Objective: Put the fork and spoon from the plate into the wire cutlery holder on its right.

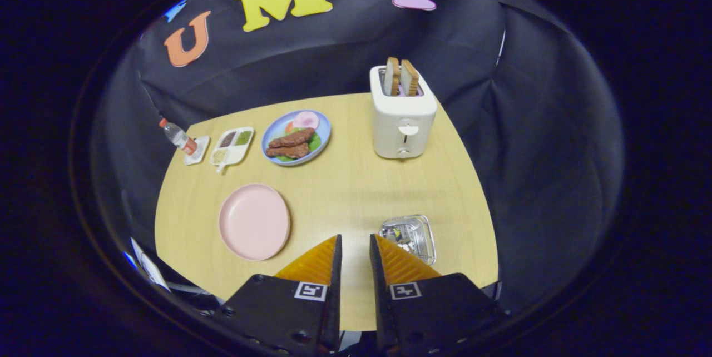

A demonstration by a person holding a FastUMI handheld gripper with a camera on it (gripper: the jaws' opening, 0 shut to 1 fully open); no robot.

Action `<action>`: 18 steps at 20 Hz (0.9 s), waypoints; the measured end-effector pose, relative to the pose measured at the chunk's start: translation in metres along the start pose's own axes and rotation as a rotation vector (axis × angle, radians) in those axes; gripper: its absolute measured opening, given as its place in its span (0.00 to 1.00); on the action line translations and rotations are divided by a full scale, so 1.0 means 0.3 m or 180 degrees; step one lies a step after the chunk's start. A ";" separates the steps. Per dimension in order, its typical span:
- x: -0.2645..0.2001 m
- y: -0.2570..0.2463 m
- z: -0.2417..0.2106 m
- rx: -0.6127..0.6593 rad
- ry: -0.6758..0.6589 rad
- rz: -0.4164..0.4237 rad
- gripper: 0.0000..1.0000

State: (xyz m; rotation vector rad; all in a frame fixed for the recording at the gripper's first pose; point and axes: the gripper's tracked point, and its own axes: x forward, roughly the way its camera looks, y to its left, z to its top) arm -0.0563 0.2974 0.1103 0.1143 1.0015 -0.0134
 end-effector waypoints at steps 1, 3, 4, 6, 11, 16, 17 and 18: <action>-0.034 0.034 0.023 -0.0025 -0.0149 0.0054 0.26; -0.112 0.112 0.066 -0.0121 -0.0468 0.0164 0.41; -0.128 0.147 0.070 -0.0153 -0.0587 0.0177 0.51; -0.161 0.208 0.092 -0.0180 -0.0804 0.0158 0.70; -0.299 0.346 0.163 -0.0239 -0.1403 0.0022 0.95; -0.508 0.430 0.249 -0.0215 -0.2093 -0.0022 0.96; -0.556 0.442 0.262 -0.0230 -0.2244 -0.0049 0.96; -0.607 0.456 0.272 -0.0217 -0.2370 -0.0061 0.96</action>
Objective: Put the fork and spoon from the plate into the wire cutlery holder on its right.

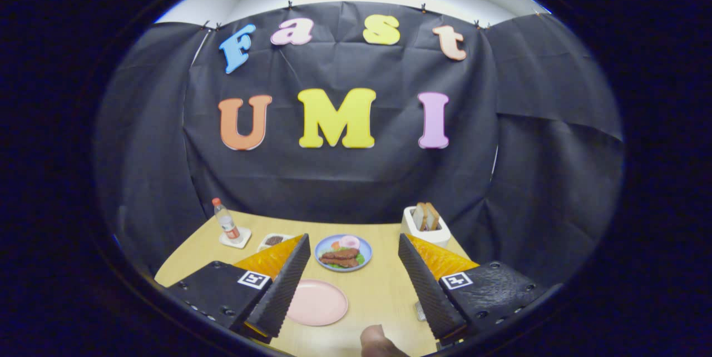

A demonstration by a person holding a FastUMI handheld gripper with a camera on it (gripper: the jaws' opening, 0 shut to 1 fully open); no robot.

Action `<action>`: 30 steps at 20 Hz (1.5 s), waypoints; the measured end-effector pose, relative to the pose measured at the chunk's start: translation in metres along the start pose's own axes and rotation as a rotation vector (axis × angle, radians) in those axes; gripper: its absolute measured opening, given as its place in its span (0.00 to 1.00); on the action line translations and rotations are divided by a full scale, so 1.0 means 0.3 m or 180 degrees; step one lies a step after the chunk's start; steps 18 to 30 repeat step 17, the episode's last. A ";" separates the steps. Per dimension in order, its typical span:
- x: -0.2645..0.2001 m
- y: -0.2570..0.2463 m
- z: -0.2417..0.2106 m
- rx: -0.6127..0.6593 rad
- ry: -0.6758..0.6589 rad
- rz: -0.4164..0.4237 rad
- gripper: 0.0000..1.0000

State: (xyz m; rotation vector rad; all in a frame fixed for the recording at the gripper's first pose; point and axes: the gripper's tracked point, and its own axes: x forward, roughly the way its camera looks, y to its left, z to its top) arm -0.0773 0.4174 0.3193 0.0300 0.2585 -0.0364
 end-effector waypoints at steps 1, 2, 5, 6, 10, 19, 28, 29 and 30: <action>-0.035 0.023 0.036 0.0012 -0.0116 0.0039 0.96; -0.074 0.034 0.074 -0.0003 -0.0240 0.0052 0.96; -0.167 0.049 0.162 -0.0145 -0.0565 0.0013 0.96; -0.181 0.075 0.162 -0.0183 -0.0624 0.0062 0.96; -0.227 0.111 0.160 -0.0193 -0.0715 0.0078 0.96; -0.208 0.080 0.098 0.0090 -0.0480 0.0020 0.96; -0.208 0.080 0.098 0.0090 -0.0480 0.0020 0.96; -0.208 0.080 0.098 0.0090 -0.0480 0.0020 0.96; -0.208 0.080 0.098 0.0090 -0.0480 0.0020 0.96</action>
